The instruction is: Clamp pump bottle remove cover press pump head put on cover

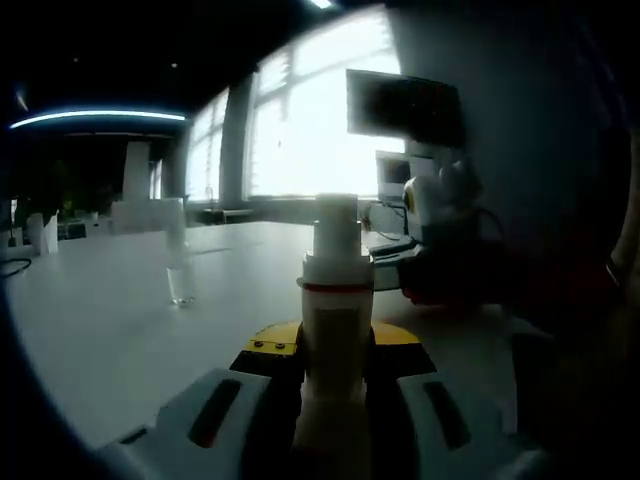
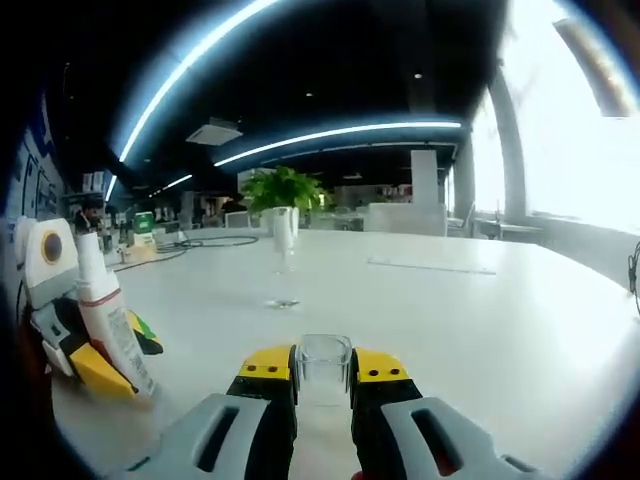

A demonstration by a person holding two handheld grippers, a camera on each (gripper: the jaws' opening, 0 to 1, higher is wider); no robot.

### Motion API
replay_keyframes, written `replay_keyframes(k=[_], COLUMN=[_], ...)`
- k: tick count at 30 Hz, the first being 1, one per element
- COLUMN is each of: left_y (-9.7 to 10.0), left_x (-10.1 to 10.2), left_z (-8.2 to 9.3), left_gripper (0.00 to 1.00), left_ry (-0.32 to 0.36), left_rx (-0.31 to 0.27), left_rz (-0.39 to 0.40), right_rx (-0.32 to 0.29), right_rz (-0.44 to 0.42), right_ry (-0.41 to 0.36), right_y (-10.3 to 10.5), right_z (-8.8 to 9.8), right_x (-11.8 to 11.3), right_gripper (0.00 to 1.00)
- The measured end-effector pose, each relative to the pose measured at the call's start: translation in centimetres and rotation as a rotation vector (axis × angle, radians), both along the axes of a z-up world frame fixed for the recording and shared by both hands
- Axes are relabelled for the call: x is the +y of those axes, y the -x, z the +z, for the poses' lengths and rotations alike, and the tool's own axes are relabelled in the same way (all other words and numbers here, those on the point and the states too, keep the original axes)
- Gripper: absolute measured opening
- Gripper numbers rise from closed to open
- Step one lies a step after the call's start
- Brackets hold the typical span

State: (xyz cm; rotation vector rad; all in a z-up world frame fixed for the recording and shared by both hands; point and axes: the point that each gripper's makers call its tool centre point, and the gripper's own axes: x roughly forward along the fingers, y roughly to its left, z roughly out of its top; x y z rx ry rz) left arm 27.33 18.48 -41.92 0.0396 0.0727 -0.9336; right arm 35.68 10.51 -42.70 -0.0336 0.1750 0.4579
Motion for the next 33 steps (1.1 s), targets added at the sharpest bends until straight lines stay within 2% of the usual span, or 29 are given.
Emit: replay_keyframes(k=[16,33], left_y=[-0.1,-0.1], left_x=[0.0,0.0], left_z=[-0.1,-0.1], left_gripper=[0.14,0.14], left_ry=[-0.003,-0.005], left_rx=[0.001,0.0], left_rz=[0.002,0.002], right_rx=[0.034,0.032], right_rz=[-0.002,0.015], right_ry=[0.021,0.021], right_y=[0.1,0.1], right_z=[-1.2,-1.2], right_x=[0.2,0.5], right_gripper=[0.16,0.18])
